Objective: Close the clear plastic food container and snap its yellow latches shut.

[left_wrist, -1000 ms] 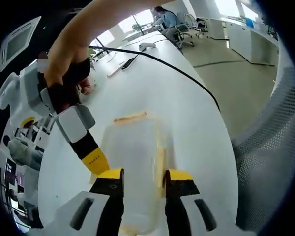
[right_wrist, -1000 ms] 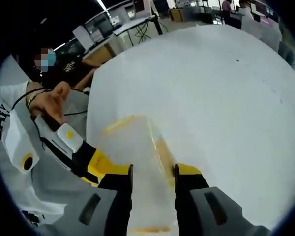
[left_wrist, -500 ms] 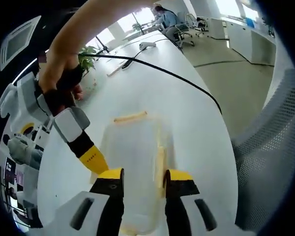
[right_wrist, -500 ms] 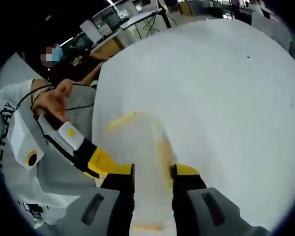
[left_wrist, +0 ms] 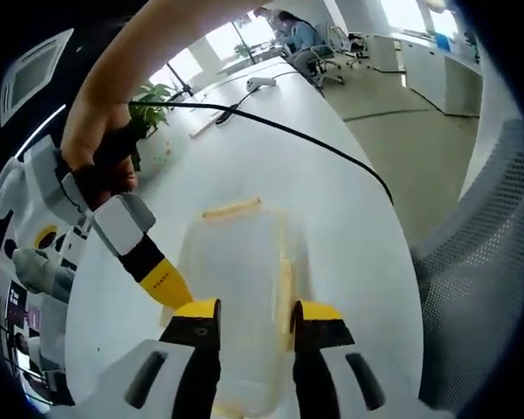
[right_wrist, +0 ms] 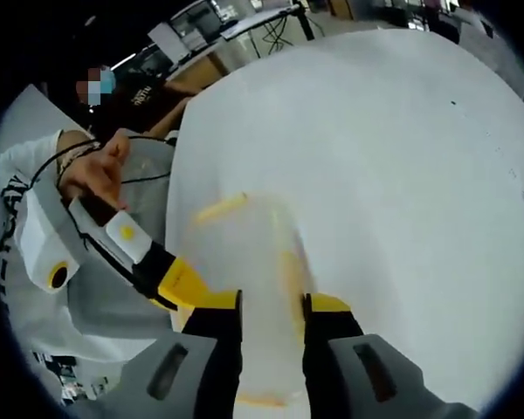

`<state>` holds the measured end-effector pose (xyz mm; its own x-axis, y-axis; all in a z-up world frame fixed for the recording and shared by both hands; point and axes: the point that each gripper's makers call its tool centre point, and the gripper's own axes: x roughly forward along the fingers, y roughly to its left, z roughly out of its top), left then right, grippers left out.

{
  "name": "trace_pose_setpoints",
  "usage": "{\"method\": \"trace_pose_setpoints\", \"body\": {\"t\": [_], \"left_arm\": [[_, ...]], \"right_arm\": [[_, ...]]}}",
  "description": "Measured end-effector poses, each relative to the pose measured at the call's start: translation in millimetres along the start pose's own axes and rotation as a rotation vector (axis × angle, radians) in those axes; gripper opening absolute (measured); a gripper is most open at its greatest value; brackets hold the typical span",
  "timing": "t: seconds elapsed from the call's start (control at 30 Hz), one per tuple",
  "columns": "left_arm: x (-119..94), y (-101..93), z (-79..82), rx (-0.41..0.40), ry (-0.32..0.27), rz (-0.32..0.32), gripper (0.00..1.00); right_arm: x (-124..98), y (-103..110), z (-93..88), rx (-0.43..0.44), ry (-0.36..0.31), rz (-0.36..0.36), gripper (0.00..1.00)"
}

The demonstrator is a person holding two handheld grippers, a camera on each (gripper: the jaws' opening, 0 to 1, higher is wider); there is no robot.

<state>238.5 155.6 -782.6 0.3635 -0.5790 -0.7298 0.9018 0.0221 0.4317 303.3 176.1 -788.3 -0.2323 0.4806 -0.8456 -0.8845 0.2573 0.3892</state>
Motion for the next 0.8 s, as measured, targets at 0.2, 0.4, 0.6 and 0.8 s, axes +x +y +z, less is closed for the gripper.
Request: {"method": "trace_pose_setpoints", "body": {"t": [0.2,0.4,0.6,0.8], "left_arm": [[-0.3,-0.8,-0.3,-0.007,0.001,0.005,0.27],[-1.2,-1.9,-0.7,-0.009,-0.019,0.004,0.28],[-2.1,-1.3,1.3,-0.037,-0.029,-0.011,0.28],[-3.5,-1.7,2.6,-0.012,-0.049,-0.022,0.28]], "right_arm": [[-0.8,1.2,0.1,0.006,-0.019,-0.003,0.23],[-2.8,2.0,-0.1,0.002,-0.059,-0.015,0.24],[-4.0,4.1,2.4,-0.030,-0.047,-0.063,0.25],[-6.0,3.4,2.0,-0.028,-0.030,-0.095,0.25]]}}
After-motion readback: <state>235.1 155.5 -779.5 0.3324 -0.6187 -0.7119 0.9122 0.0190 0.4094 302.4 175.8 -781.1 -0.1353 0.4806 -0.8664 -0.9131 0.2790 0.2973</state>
